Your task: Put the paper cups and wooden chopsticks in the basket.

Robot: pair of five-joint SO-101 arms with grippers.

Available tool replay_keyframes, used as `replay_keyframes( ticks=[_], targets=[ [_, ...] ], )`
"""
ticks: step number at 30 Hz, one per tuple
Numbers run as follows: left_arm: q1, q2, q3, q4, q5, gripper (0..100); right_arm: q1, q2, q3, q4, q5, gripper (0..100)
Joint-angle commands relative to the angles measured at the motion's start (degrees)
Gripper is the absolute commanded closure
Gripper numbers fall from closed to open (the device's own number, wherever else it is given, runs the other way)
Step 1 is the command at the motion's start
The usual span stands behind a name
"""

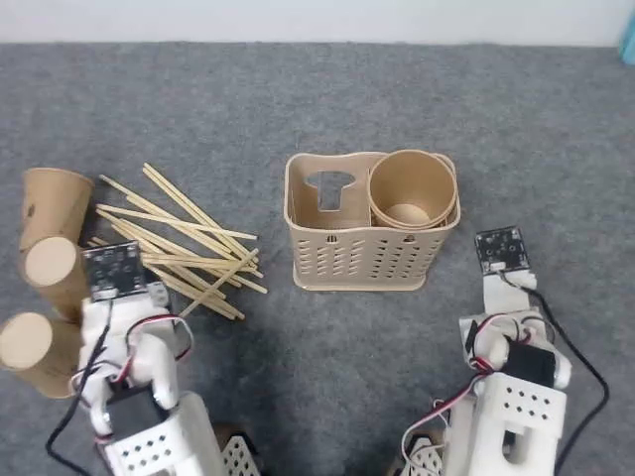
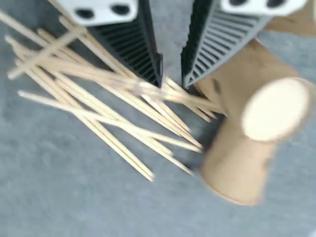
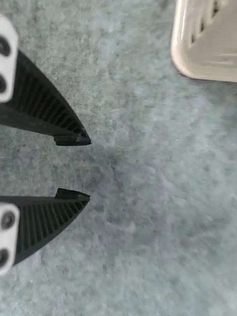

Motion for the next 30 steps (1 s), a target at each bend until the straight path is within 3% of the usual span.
replay_keyframes(
  ticks=[1,6,11,18,22,25,30],
  targets=[
    [-3.08,0.0,-5.93,-1.49,-3.25,94,-1.01,-0.75,3.16,-4.18,0.62,83.6],
    [-5.54,10.55,-15.34,-1.85,-3.87,94,-0.75,-1.19,3.78,-4.53,0.7,83.6],
    [-7.03,34.02,-32.4,0.44,-3.69,94,-0.75,-1.1,3.96,-4.53,0.79,83.6],
    [-9.93,65.32,-61.23,11.6,-4.13,92,-0.75,-1.1,4.04,-4.53,1.05,83.6],
    [-12.31,79.12,-76.35,21.1,-4.13,80,-0.92,-1.19,4.22,-4.62,1.05,83.6],
    [-12.75,87.12,-84.0,26.99,-7.03,74,-0.92,-1.19,4.22,-4.62,1.05,83.6],
    [-13.54,94.77,-87.78,29.01,-13.89,78,-1.1,-1.19,4.22,-4.7,1.05,83.6]
  ],
)
